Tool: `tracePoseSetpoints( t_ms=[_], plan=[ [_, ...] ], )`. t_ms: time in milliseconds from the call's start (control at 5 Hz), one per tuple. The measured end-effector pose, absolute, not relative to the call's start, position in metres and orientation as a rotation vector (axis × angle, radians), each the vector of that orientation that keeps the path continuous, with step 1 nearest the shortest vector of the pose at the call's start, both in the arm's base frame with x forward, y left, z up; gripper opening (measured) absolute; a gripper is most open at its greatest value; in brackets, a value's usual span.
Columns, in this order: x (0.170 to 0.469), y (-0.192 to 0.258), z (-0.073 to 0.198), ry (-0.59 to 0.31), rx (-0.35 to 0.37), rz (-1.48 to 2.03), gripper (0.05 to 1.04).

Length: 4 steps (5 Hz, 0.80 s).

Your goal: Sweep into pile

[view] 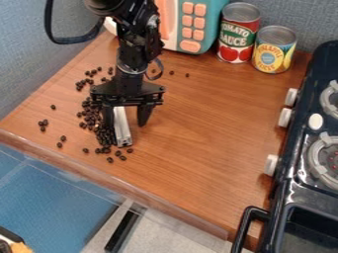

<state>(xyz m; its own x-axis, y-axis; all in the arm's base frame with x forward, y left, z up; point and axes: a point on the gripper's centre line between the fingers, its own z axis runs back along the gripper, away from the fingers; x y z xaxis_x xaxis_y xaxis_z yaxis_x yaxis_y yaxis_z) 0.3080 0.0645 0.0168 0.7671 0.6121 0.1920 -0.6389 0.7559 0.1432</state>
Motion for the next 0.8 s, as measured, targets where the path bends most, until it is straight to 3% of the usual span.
tracePoseSetpoints(
  t_ms=[200,600,800],
  plan=[
    [0.307,0.061,0.011,-0.127,0.222,0.684,0.404],
    [0.305,0.058,0.011,-0.115,0.183,0.707,0.393],
    [0.301,0.055,0.027,-0.125,0.128,0.724,0.393]
  ],
)
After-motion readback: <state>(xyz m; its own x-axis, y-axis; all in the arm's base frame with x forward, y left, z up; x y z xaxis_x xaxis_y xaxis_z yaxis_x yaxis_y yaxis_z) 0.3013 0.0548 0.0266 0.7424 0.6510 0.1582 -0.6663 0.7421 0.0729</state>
